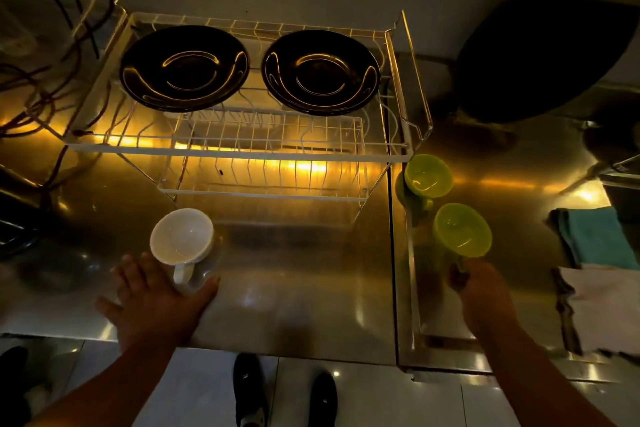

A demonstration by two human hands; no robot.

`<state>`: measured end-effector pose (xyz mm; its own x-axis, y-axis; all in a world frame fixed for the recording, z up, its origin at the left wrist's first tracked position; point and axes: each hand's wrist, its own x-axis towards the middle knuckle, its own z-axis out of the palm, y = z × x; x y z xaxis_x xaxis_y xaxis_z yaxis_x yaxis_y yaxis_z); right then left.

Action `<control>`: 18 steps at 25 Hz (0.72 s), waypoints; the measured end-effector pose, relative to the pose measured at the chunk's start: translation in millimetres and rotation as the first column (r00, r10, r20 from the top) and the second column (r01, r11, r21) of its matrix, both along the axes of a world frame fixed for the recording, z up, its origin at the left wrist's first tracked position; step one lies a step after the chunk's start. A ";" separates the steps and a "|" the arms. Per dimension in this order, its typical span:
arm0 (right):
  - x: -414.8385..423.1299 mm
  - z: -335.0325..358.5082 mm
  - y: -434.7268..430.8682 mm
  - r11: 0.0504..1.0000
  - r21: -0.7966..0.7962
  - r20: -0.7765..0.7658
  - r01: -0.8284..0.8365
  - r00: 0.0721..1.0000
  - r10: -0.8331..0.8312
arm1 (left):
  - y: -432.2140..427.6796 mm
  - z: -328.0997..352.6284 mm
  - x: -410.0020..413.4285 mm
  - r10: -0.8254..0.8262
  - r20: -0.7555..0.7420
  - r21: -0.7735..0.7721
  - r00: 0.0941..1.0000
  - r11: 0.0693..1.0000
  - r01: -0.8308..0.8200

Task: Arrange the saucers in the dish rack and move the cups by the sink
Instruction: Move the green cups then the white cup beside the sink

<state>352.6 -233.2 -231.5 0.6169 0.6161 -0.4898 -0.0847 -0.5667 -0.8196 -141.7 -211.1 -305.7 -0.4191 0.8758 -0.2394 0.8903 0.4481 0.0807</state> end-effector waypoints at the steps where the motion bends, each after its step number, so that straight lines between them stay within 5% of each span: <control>1: 9.4 -2.1 11.7 0.996 0.044 -0.053 0.076 0.996 -0.074 | -0.1 -1.0 0.2 0.001 -0.006 0.000 1.000 1.000 -0.001; 6: 47.5 -16.2 65.6 0.952 0.087 -0.243 0.294 0.933 -0.266 | 0.6 -4.9 -0.1 0.005 -0.014 0.005 1.000 1.000 -0.005; 18: 86.2 -44.0 103.9 0.980 -0.010 -0.200 0.198 0.960 -0.196 | 2.9 -19.1 -5.5 0.021 -0.047 0.029 0.999 0.999 -0.020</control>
<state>438.8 -129.3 -275.6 0.6172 0.4975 -0.6096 -0.3556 -0.5147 -0.7801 -147.2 -208.2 -324.8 -0.4471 0.8731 -0.1943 0.8842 0.4643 0.0516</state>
